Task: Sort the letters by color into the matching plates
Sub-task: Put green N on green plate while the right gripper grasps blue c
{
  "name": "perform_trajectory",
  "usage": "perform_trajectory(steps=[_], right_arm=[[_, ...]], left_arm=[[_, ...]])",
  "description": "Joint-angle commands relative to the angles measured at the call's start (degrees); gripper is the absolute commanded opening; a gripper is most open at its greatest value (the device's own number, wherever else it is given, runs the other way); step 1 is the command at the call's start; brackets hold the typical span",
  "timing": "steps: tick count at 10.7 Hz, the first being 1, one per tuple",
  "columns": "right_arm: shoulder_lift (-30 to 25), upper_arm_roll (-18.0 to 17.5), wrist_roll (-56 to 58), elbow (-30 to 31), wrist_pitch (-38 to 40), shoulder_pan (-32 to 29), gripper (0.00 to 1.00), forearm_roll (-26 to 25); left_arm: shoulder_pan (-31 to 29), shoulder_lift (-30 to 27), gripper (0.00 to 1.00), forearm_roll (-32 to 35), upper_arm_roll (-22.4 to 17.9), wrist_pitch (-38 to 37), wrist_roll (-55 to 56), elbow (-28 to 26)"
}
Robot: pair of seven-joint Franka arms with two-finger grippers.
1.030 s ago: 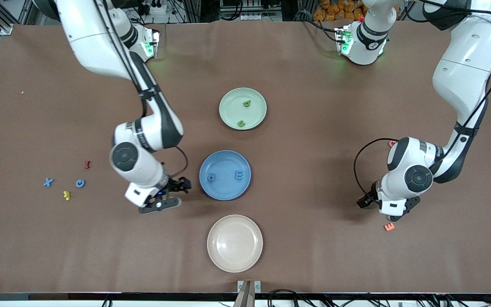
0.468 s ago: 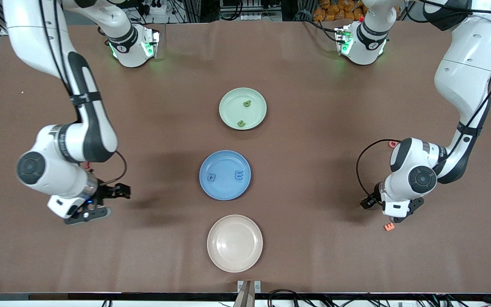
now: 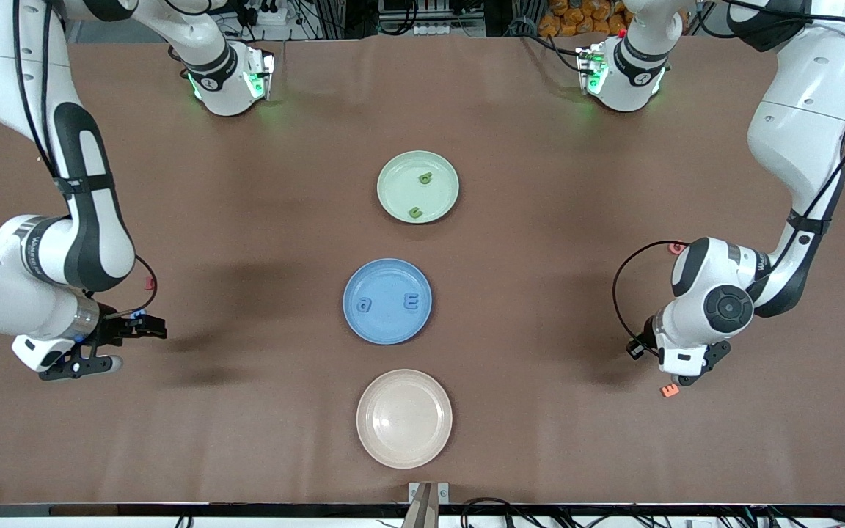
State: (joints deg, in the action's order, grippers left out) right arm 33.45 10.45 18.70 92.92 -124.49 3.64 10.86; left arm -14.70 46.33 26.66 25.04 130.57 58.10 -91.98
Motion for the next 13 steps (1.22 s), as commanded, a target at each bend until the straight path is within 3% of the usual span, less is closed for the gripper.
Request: perform_trajectory(steps=[1, 3, 10, 13], right_arm=[[-1.55, -1.04, 0.29, 9.17, -8.35, -3.02, 1.00, -0.31], [-1.46, -1.13, 0.37, 14.20, -15.23, -4.78, 1.00, -0.31], [-0.76, -1.39, 2.83, 17.90, -19.99, -7.25, 1.00, -0.31], [-0.50, -1.48, 2.83, 18.17, -20.70, -7.34, 1.00, -0.31]], left_arm=[[0.46, -1.50, 0.00, -1.17, -0.17, -1.10, 0.52, -0.57], [0.46, -2.21, 0.00, -1.26, 2.27, -4.95, 1.74, -1.62], [0.98, -3.00, 0.00, -1.26, 19.49, -18.75, 20.53, -3.03], [8.51, -2.82, 0.00, -2.83, 22.15, -23.94, 29.41, -4.35]])
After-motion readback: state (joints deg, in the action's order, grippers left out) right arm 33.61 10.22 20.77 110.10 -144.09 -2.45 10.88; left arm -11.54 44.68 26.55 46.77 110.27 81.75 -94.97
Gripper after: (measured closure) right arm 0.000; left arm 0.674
